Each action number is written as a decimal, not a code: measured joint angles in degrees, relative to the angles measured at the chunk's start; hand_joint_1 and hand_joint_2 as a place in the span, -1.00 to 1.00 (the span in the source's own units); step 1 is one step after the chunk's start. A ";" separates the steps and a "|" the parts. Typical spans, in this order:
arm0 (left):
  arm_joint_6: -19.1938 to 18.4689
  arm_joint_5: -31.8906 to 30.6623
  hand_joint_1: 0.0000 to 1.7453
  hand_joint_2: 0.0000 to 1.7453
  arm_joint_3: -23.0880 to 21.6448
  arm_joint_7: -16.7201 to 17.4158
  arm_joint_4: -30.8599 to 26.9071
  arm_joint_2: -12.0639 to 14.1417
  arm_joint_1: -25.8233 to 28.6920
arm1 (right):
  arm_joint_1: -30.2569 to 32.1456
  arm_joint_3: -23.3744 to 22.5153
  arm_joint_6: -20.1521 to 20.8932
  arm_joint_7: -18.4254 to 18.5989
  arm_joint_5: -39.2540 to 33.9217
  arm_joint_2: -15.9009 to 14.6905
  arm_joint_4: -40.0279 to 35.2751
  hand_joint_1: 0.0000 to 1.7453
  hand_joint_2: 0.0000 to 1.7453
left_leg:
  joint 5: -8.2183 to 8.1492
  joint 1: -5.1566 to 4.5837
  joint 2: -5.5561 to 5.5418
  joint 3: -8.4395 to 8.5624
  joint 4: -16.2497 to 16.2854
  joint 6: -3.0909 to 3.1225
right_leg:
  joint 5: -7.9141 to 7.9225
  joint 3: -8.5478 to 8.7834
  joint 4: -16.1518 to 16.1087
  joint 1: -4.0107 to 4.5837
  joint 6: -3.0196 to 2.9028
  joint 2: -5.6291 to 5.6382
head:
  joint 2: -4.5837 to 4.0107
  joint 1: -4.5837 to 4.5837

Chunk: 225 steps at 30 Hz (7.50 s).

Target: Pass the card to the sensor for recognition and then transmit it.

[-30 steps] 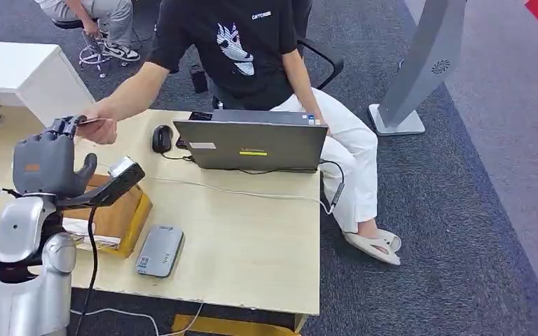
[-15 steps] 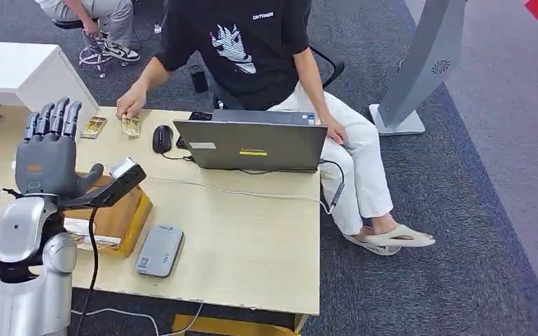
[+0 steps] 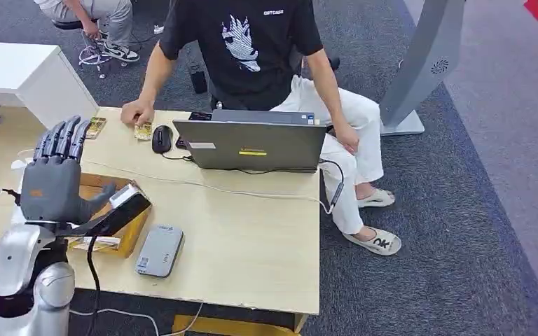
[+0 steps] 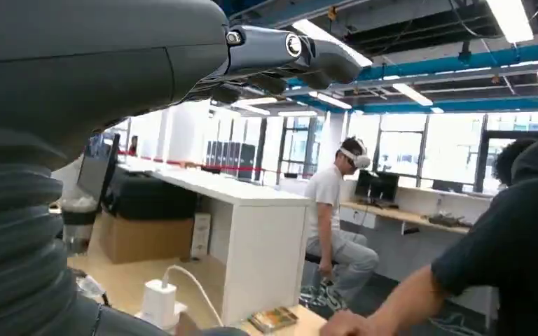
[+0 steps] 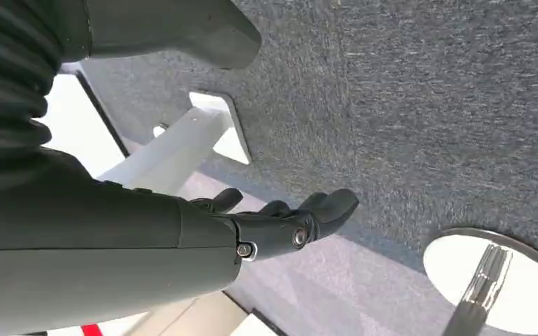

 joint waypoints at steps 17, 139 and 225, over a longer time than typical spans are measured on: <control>-1.44 6.68 -1.00 1.00 3.67 -0.61 -11.10 -1.44 10.08 | 0.39 -1.46 0.96 -0.48 0.00 0.50 -2.53 -1.00 1.00 | 0.00 0.00 -0.06 -0.06 -0.01 0.00 | -0.03 0.02 0.00 0.00 0.04 -0.09 | 0.00 -0.02; 3.26 -13.05 -1.00 1.00 17.16 1.38 12.99 -7.04 12.04 | 0.37 0.77 1.03 -0.39 0.00 0.31 -2.95 -1.00 1.00 | -0.06 0.00 -0.08 -0.02 -0.09 0.03 | -0.10 -0.03 -0.01 0.00 -0.03 -0.13 | 0.00 -0.02; 5.68 -6.58 1.00 1.00 12.22 -3.52 2.82 -3.76 9.22 | 0.40 2.03 0.28 -2.62 0.00 0.22 -2.49 -1.00 1.00 | -0.05 0.00 -0.04 0.01 -0.09 0.01 | -0.10 -0.06 0.00 0.00 -0.03 -0.05 | 0.00 -0.02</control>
